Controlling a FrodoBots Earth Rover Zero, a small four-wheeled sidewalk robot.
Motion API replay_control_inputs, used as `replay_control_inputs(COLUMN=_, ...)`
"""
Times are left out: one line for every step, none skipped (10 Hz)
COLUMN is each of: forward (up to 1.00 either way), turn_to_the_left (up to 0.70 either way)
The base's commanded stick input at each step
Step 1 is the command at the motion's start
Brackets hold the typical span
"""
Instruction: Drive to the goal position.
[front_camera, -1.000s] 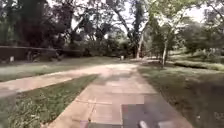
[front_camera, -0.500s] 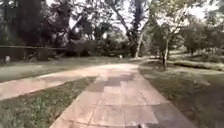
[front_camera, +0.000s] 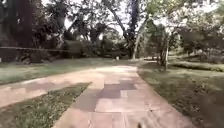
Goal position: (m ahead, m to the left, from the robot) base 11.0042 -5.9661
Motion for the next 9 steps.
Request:
replay_control_inputs(forward=1.0, turn_to_the_left=-0.02)
replay_control_inputs(forward=1.0, turn_to_the_left=0.0)
replay_control_inputs(forward=1.0, turn_to_the_left=0.0)
replay_control_inputs(forward=1.0, turn_to_the_left=0.0)
replay_control_inputs(forward=1.0, turn_to_the_left=-0.05)
replay_control_inputs(forward=1.0, turn_to_the_left=-0.37)
replay_control_inputs(forward=1.0, turn_to_the_left=-0.35)
replay_control_inputs(forward=1.0, turn_to_the_left=0.0)
replay_control_inputs(forward=1.0, turn_to_the_left=0.0)
